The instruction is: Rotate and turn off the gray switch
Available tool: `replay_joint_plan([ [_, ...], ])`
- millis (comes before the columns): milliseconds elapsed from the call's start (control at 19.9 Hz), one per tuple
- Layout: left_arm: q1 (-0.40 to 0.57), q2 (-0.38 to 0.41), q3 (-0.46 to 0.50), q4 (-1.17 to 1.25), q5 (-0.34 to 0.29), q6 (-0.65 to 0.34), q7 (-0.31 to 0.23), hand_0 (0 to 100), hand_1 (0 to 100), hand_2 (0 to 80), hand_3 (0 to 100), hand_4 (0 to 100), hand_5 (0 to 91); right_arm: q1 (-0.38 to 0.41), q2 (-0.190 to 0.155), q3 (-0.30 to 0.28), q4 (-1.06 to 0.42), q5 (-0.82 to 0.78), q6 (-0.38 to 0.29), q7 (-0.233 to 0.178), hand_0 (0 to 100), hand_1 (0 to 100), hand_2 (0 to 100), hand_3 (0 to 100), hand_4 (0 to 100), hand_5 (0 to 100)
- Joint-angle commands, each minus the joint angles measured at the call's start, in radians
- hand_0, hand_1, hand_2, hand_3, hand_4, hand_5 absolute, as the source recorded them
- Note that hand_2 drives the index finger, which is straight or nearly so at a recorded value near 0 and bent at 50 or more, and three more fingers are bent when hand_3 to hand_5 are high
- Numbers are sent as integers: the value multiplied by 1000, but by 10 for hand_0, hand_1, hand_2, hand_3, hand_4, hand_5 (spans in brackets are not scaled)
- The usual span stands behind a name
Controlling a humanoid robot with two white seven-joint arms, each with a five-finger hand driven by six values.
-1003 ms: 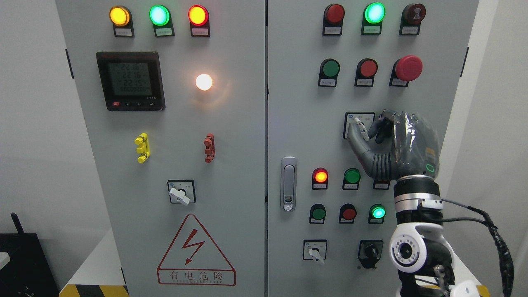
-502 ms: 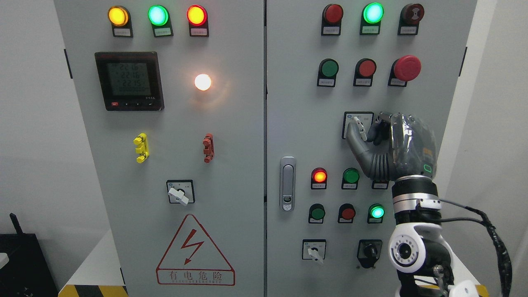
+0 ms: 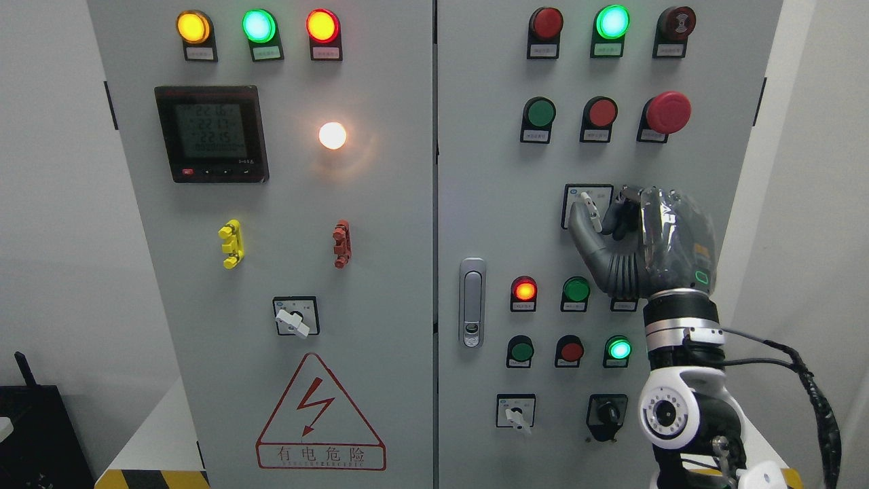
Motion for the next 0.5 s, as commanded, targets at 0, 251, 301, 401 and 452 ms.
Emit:
replay_joint_plan([
  [0,0,0,32,23,-8,1,1,120,389,0,0,0,0,-5,-2,1,9,-1,-1,1,501,343,746,881,789,910],
  [251,0,0,32,23,-8,1,-1,120,389,0,0,0,0,-7,-2,1,11,-1,-1,2,515,326,747,883,791,916],
  [301,0,0,32,23,-8,1,-1,120,389,0,0,0,0,-6,2,1,11,-1,-1,1,516,324,747,883,790,916],
  [401,0,0,32,23,-8,1,-1,120,389,0,0,0,0,-7,5,1,11,-1,-2,1,521,314,747,883,791,915],
  [452,0,0,32,23,-8,1,-1,120,389,0,0,0,0,-7,5,4,11,-1,-1,1,524,313,748,885,793,915],
])
